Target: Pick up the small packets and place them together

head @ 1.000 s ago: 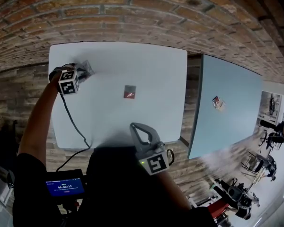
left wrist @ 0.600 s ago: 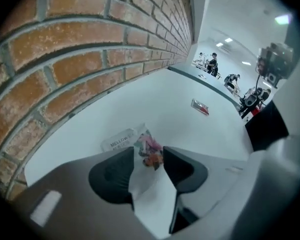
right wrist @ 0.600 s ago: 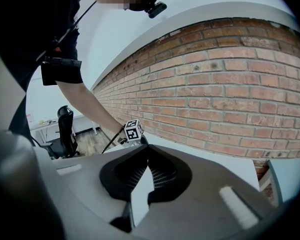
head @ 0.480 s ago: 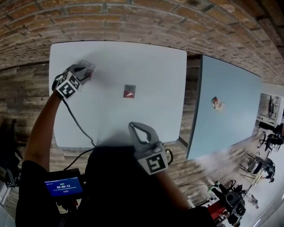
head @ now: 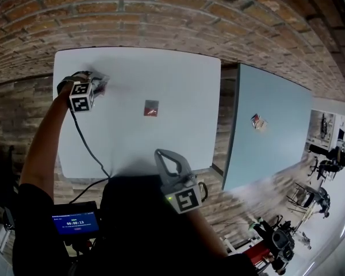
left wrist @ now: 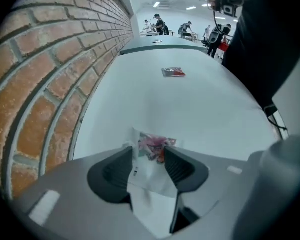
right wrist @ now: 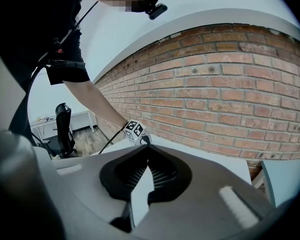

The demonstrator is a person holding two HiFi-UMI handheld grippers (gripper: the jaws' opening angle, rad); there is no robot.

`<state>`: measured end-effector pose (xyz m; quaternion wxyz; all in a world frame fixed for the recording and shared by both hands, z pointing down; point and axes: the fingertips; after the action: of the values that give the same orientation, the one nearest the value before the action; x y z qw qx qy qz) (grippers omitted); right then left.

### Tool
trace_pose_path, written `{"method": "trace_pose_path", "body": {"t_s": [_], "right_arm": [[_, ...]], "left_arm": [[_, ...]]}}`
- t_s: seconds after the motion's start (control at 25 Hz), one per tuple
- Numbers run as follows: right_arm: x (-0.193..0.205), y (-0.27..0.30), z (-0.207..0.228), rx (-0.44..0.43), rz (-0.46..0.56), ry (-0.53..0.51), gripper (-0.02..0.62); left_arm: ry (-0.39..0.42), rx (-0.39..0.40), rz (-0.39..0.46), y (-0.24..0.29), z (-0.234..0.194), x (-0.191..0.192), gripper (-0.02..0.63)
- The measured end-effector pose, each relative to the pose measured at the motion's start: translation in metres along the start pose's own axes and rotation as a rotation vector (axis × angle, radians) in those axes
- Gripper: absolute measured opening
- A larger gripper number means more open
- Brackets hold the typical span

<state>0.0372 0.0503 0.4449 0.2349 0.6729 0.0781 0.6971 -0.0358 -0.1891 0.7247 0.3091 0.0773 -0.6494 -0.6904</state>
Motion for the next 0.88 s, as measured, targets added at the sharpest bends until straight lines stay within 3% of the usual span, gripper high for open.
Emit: {"method": "trace_pose_path", "body": {"t_s": [0.12, 0.28, 0.36, 0.6, 0.88], "right_arm": [[0.003, -0.004, 0.005, 0.014, -0.01, -0.004, 0.003], [-0.001, -0.002, 0.001, 0.006, 0.007, -0.018, 0.003], [-0.003, 0.001, 0.002, 0.003, 0.018, -0.01, 0.003], [-0.002, 0.006, -0.001, -0.028, 0.027, 0.003, 0.003], [0.005, -0.009, 0.002, -0.022, 0.012, 0.015, 0.003]], "left_arm": [[-0.113, 0.022, 0.022, 0.003, -0.003, -0.002, 0.201], [-0.436, 0.032, 0.1, 0.001, -0.006, -0.002, 0.201], [-0.525, -0.001, 0.135, 0.001, -0.004, -0.007, 0.201], [-0.468, -0.1, 0.184, -0.006, -0.003, -0.026, 0.202], [-0.508, -0.074, 0.119, 0.004, -0.003, -0.016, 0.206]]}}
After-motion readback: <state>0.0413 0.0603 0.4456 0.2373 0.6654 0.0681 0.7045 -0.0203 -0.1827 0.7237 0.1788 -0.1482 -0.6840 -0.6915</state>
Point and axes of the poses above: the fingertips, and each gripper's own axes: y forward along the fingers, z to its right, x out of its underside, and after that the axes turned 2 degrees about -z, right-handed
